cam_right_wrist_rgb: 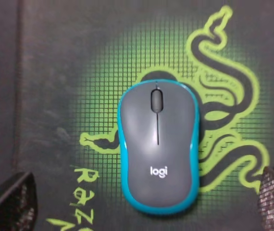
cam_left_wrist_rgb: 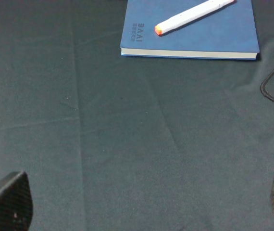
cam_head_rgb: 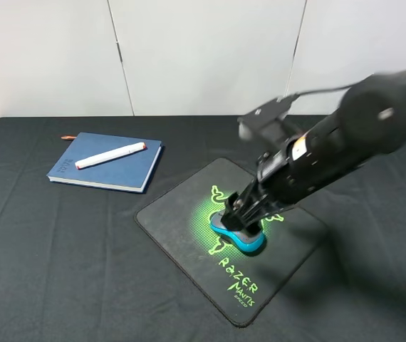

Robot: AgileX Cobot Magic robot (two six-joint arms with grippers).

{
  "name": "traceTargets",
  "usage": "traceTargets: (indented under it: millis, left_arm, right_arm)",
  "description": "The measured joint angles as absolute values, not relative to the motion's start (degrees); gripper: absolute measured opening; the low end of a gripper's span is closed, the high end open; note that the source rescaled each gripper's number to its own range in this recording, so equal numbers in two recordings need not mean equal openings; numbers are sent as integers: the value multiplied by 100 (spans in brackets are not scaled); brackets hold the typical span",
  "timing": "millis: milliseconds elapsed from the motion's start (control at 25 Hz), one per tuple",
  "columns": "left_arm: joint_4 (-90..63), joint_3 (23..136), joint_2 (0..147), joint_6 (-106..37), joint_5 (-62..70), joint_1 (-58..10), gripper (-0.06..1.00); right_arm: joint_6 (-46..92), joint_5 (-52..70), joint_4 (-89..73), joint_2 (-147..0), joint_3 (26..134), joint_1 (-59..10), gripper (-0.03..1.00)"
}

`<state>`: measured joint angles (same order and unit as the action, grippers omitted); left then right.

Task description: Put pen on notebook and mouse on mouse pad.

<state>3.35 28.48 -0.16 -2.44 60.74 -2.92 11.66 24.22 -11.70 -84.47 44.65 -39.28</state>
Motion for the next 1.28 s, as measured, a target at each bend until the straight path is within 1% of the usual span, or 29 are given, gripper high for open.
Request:
traceTargets:
  millis: [280,440,840,1080,1280]
  left_arm:
    - [335,2848,-16,-244,6074,-292,98]
    - [335,2848,-16,-244,6074,-292,98]
    - [335,2848,-16,-244,6074,-292,98]
    - [335,2848,-16,-244,6074,-292,98]
    - [335,2848,-16,-244,6074,-292,98]
  right_arm:
    - [1139,2909,-902,-6889,4465,-3928,100]
    - [950,3397,-894,-6083,4465,-3928,100]
    - [663,5368,-892,-4317,4465,-3928,100]
    - [604,6436,-887,-3630,4865,-3928,100]
    - [541,6902,-676,-3415,5033,-3946,100]
